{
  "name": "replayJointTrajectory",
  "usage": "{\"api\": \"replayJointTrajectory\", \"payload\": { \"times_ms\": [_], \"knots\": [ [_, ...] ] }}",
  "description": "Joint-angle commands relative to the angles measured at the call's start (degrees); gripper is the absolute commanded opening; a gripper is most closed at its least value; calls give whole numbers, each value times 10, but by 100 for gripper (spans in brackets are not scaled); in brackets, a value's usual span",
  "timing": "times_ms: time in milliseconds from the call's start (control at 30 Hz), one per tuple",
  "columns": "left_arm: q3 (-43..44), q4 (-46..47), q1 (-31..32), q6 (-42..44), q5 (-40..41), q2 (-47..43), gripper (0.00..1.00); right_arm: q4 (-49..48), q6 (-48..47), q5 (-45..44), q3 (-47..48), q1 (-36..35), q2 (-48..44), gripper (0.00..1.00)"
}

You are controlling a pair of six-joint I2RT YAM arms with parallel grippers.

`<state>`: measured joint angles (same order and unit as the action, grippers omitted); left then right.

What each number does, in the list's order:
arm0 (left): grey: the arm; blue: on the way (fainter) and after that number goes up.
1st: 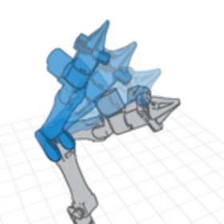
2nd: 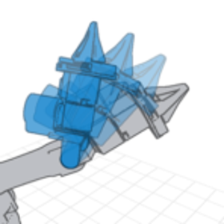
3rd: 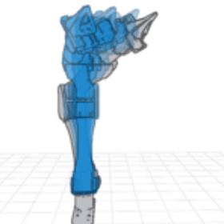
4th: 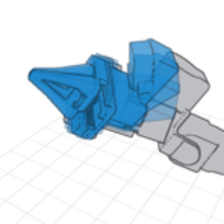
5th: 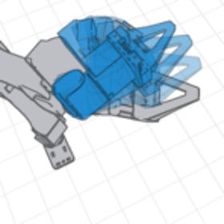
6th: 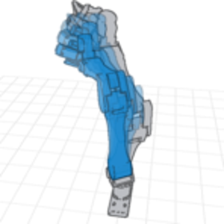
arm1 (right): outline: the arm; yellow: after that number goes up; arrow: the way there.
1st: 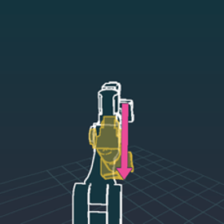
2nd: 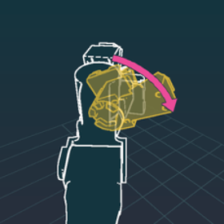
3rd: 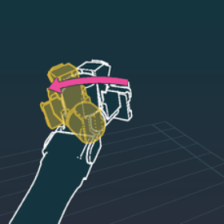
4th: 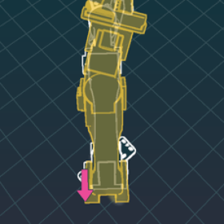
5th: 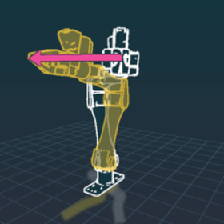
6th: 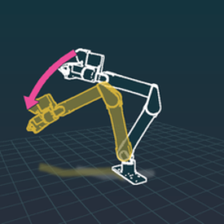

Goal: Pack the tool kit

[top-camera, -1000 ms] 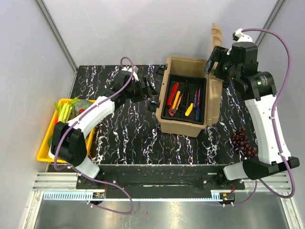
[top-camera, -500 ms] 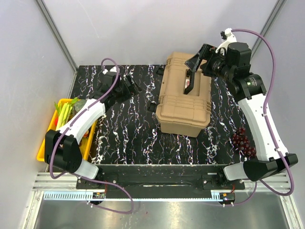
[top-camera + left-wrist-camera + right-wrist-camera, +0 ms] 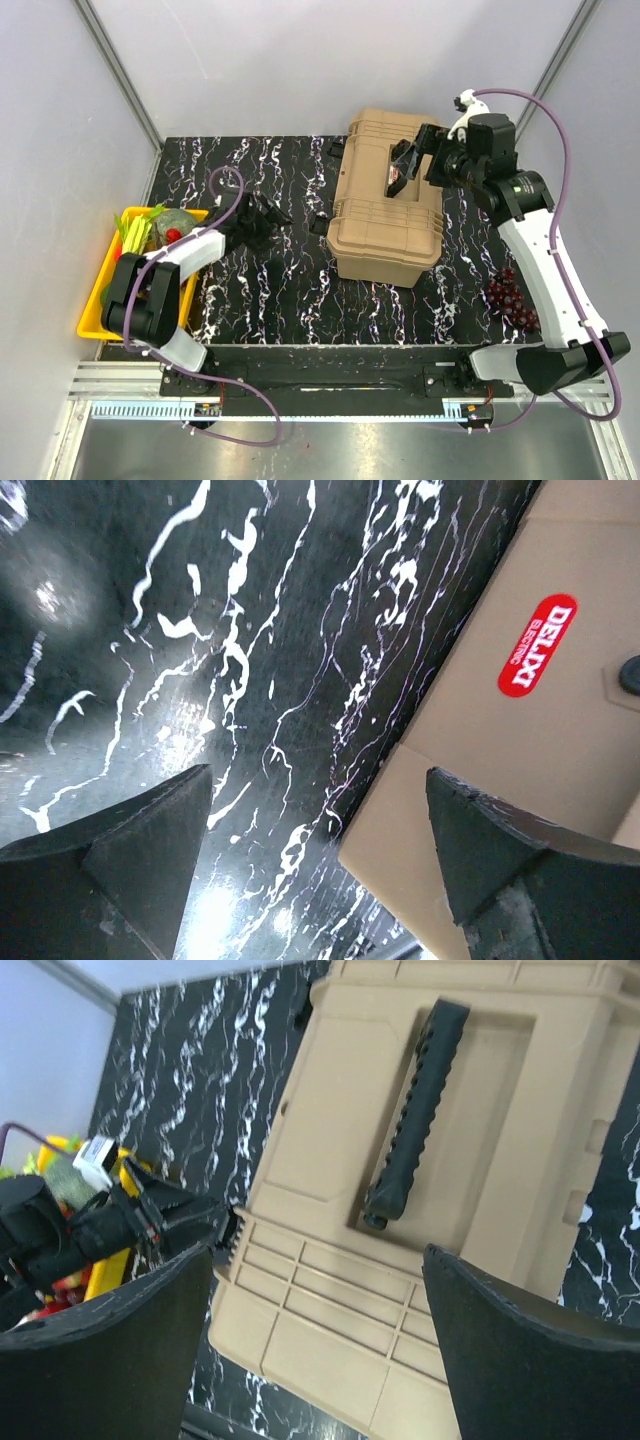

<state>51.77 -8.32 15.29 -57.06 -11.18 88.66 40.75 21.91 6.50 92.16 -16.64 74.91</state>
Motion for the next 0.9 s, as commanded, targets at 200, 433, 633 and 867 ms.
{"api": "replayJointTrajectory", "payload": {
  "times_ms": [200,433,633,867],
  "knots": [
    [-34,242,14,-130,-119,58,86,37,-136,-110,-12,-185,38,85],
    [-89,417,50,-298,-150,97,79,-8,-124,-113,-32,-204,75,80],
    [-153,535,75,-422,-108,106,63,-39,-108,-101,-49,-204,93,79],
    [-175,735,94,-523,-100,159,62,-43,-106,-105,-58,-204,101,79]
  ]
}}
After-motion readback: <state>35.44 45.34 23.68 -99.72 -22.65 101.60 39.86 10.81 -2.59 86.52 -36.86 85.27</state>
